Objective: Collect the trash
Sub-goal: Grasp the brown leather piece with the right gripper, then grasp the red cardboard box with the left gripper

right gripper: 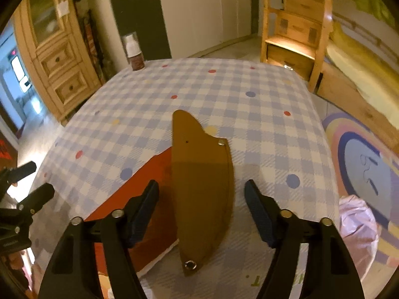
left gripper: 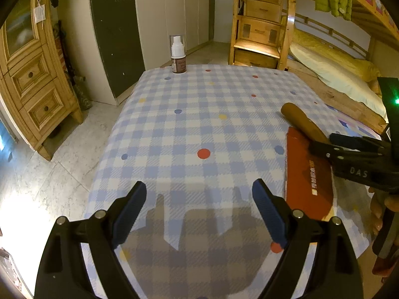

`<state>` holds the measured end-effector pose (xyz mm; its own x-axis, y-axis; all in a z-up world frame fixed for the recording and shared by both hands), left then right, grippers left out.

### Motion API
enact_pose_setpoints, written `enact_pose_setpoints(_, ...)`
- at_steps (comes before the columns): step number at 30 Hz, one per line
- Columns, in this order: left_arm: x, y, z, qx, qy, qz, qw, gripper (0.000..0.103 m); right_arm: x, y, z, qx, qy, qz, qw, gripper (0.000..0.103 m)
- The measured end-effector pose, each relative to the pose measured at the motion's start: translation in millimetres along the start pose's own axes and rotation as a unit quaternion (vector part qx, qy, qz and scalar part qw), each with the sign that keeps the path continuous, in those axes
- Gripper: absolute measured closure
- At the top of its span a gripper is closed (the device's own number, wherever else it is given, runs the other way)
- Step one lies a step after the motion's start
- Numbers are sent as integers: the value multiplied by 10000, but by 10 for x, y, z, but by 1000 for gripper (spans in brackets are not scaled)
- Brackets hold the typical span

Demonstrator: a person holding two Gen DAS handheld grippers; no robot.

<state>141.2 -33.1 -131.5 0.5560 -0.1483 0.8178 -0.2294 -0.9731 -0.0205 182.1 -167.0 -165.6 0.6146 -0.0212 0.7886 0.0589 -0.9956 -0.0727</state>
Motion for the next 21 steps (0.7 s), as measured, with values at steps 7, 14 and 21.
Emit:
enact_pose_setpoints(7, -16, 181, -114, -275, 24, 126, 9995, 19, 14, 81, -368, -222, 261, 82, 9994, 57)
enact_pose_setpoints(14, -95, 631, -212, -888, -30, 372, 9953, 7, -12, 350, -955, -508, 682, 528, 9950, 57)
enact_pose_setpoints(21, -198, 1015, -59, -1147, -253, 619, 9911, 7, -70, 440, -1272, -749, 908, 446, 9921, 56)
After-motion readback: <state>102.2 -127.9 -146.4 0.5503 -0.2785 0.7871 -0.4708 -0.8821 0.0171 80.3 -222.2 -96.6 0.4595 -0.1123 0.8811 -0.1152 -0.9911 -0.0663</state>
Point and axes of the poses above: each gripper's, at about its wrist camera, not at the fingertips, and z roughly the way its jaws point, y to its right, x to its top, the point moved 3 cm from there along z, roughly the way its jaws point, and after that the axes turned 14 degrees about y, right-handed, at the moved point
